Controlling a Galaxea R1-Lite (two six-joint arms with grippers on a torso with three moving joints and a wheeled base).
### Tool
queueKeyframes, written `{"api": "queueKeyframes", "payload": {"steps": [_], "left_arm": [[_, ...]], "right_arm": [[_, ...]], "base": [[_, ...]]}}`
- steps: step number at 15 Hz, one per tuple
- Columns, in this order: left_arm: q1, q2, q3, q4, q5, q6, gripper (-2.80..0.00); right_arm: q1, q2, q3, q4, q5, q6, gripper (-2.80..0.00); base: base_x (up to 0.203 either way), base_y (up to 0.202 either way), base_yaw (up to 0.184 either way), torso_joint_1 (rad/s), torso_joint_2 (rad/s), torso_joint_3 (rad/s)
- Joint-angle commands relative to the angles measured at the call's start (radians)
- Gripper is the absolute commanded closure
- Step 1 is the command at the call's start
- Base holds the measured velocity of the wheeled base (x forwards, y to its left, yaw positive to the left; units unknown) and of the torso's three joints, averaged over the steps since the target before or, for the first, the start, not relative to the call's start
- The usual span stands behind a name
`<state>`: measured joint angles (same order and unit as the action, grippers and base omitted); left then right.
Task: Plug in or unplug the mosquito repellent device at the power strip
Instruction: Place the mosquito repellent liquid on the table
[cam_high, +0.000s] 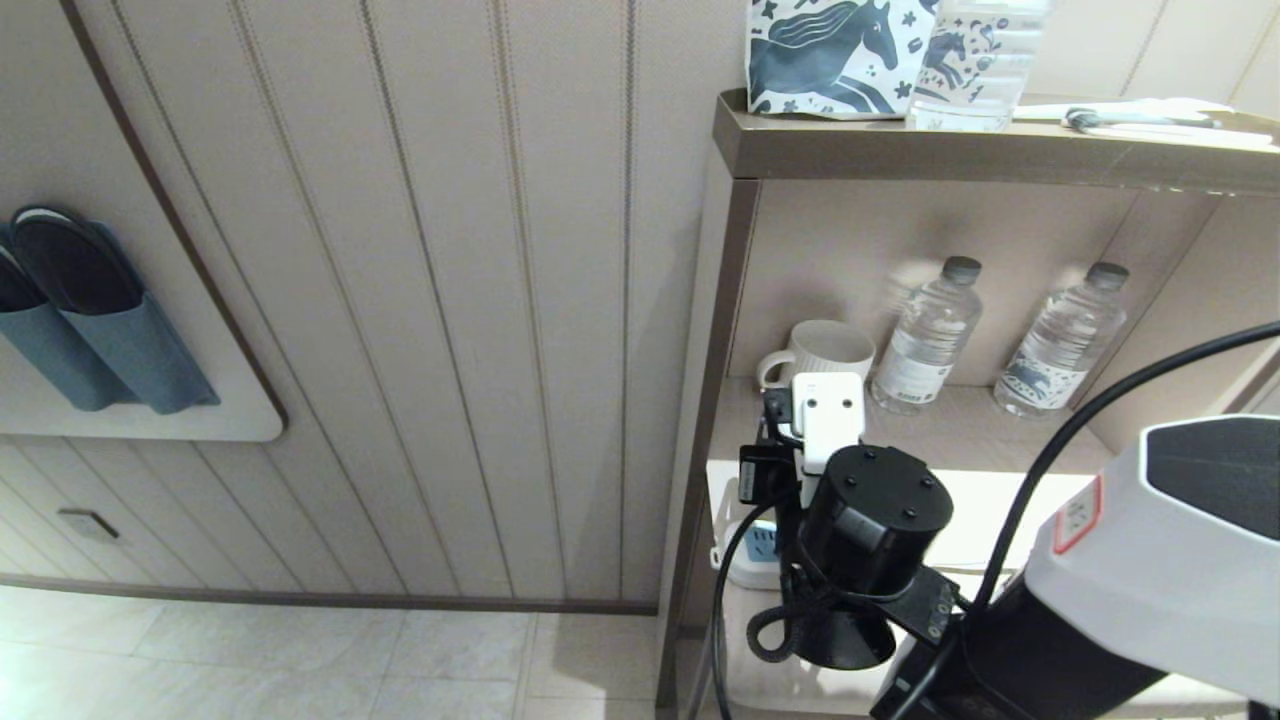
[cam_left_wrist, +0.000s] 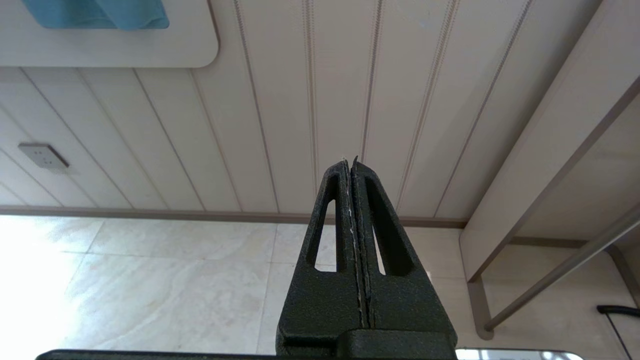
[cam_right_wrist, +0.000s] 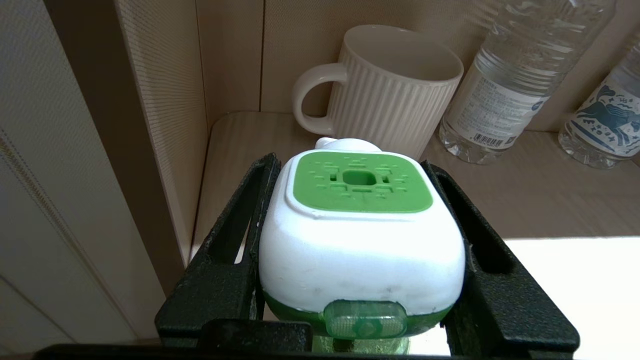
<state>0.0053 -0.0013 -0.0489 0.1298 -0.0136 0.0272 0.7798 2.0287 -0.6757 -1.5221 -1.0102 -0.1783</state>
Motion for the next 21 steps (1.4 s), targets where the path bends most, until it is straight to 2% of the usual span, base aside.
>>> {"api": "queueKeyframes", "payload": {"steps": [1, 5, 18, 19, 21], "left_arm": [[0.001, 0.001, 0.000, 0.001, 0.000, 0.000, 0.00], [0.001, 0.001, 0.000, 0.001, 0.000, 0.000, 0.00], [0.001, 0.001, 0.000, 0.001, 0.000, 0.000, 0.00], [0.001, 0.001, 0.000, 0.001, 0.000, 0.000, 0.00], [-0.001, 0.001, 0.000, 0.001, 0.000, 0.000, 0.00]], "right_arm": [[0.009, -0.006, 0.018, -0.034, -0.008, -0.001, 0.00], [0.030, 0.011, 0.076, -0.048, -0.016, 0.002, 0.00], [0.053, 0.028, 0.073, -0.048, -0.022, 0.003, 0.00], [0.053, 0.028, 0.073, -0.048, -0.022, 0.003, -2.80], [0.053, 0.027, 0.073, -0.048, -0.022, 0.003, -2.80]], "base": [[0.000, 0.000, 0.000, 0.000, 0.00, 0.000], [0.000, 0.000, 0.000, 0.000, 0.00, 0.000], [0.000, 0.000, 0.000, 0.000, 0.00, 0.000], [0.000, 0.000, 0.000, 0.000, 0.00, 0.000], [0.000, 0.000, 0.000, 0.000, 0.00, 0.000]]}}
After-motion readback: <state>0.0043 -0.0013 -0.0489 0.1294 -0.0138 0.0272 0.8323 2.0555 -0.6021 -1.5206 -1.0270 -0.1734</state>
